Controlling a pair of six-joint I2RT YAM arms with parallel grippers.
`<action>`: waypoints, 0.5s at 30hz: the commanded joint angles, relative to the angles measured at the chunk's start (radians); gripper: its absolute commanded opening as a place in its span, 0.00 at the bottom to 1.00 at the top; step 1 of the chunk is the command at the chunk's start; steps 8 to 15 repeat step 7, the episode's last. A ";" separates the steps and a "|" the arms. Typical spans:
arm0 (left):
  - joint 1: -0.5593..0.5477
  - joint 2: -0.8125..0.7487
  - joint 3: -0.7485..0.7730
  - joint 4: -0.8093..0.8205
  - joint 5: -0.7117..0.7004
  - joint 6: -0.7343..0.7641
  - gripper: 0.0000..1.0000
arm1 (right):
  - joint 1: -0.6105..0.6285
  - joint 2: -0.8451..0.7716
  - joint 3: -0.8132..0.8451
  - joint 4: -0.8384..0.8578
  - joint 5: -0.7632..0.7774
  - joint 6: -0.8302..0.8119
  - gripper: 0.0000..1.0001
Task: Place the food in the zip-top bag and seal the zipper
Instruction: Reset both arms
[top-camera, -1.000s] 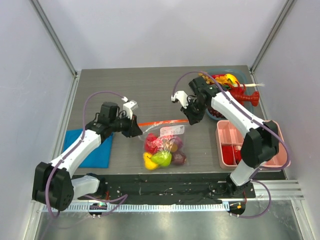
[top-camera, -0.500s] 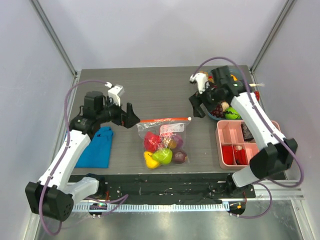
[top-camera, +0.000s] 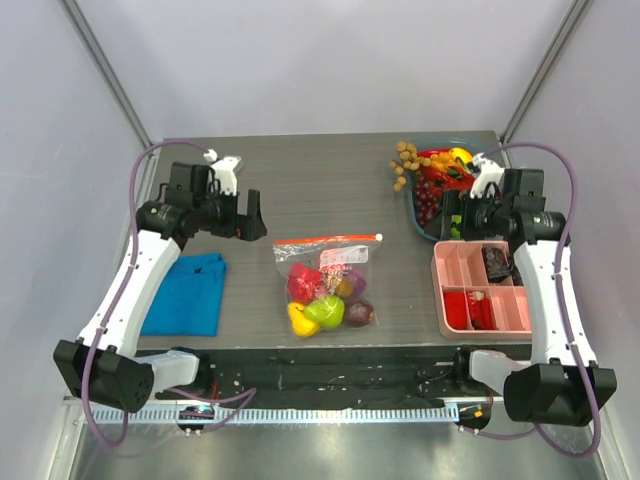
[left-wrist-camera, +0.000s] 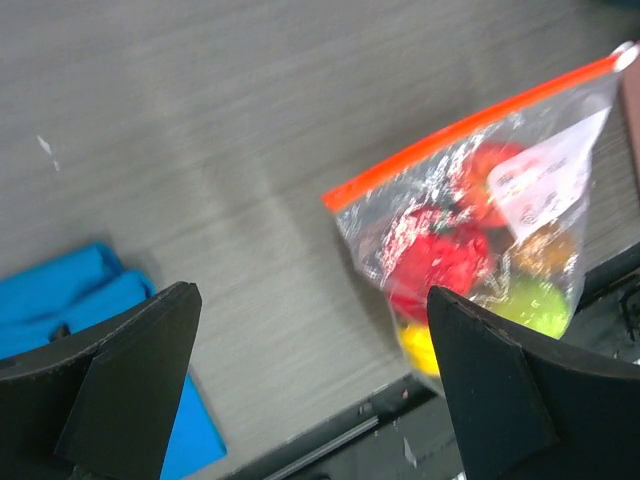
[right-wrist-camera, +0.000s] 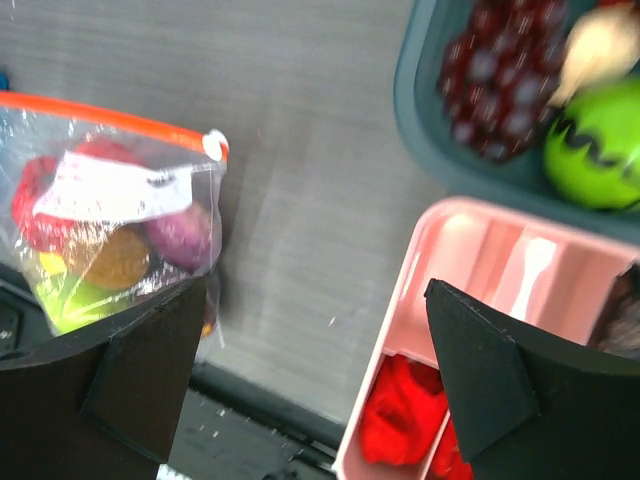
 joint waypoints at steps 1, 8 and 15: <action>0.005 -0.032 -0.061 -0.033 -0.044 -0.023 1.00 | -0.029 -0.093 -0.093 0.065 -0.074 0.091 0.96; 0.005 -0.036 -0.041 -0.053 -0.054 -0.020 1.00 | -0.047 -0.107 -0.108 0.070 -0.097 0.115 0.97; 0.005 -0.036 -0.041 -0.053 -0.054 -0.020 1.00 | -0.047 -0.107 -0.108 0.070 -0.097 0.115 0.97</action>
